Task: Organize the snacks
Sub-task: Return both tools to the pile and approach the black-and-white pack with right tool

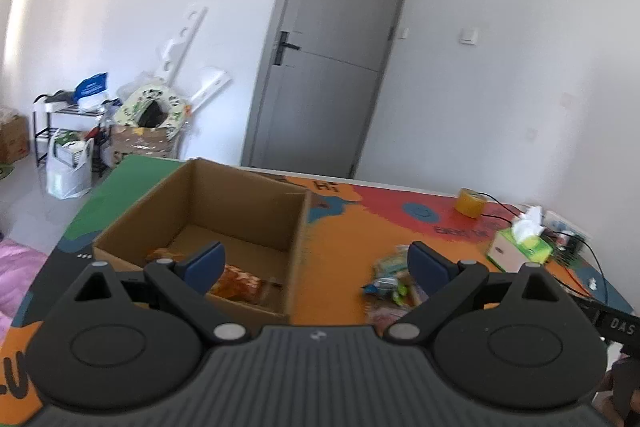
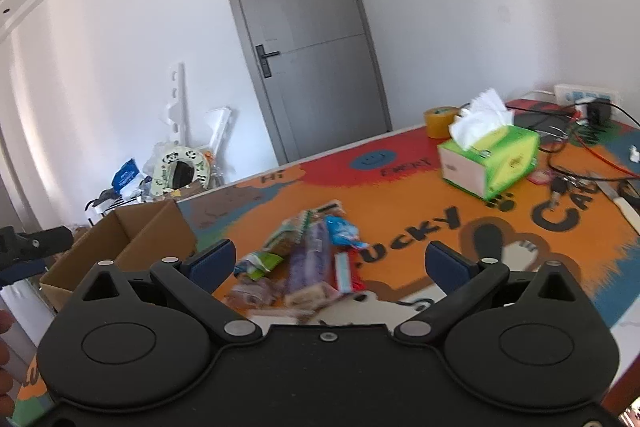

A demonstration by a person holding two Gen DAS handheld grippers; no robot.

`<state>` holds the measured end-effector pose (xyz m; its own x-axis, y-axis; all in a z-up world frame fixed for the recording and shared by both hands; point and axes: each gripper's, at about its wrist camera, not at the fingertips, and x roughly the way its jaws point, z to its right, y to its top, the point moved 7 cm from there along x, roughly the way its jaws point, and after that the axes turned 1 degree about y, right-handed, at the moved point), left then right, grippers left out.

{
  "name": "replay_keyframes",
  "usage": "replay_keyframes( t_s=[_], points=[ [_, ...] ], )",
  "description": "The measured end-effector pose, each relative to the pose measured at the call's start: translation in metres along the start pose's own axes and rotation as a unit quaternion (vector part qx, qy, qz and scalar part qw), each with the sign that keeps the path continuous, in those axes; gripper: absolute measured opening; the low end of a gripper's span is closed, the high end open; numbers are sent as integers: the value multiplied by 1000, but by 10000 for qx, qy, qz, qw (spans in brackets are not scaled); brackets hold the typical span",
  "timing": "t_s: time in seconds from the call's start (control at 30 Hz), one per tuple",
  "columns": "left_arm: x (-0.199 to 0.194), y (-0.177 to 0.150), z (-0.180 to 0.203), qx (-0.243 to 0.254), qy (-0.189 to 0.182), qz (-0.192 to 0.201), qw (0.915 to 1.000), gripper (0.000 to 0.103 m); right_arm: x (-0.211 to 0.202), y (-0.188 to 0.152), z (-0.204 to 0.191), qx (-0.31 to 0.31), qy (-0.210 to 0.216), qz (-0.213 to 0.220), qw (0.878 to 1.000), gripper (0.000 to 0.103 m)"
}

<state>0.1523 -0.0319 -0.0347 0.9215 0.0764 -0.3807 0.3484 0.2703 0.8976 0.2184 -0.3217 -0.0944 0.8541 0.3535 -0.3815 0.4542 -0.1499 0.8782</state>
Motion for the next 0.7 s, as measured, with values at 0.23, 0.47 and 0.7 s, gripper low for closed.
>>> replay_keyframes(
  t_s=[0.23, 0.47, 0.7],
  points=[
    [0, -14, 21, 151, -359, -91, 9992, 97, 4, -19, 14, 87, -33, -182, 9998, 102],
    [8, -31, 29, 153, -499, -228, 9984, 95, 11, -34, 2, 28, 211, -426, 9989, 100],
    [15, -52, 34, 188, -653, -414, 9968, 74, 33, -51, -17, 10, 373, -685, 9970, 93]
  ],
)
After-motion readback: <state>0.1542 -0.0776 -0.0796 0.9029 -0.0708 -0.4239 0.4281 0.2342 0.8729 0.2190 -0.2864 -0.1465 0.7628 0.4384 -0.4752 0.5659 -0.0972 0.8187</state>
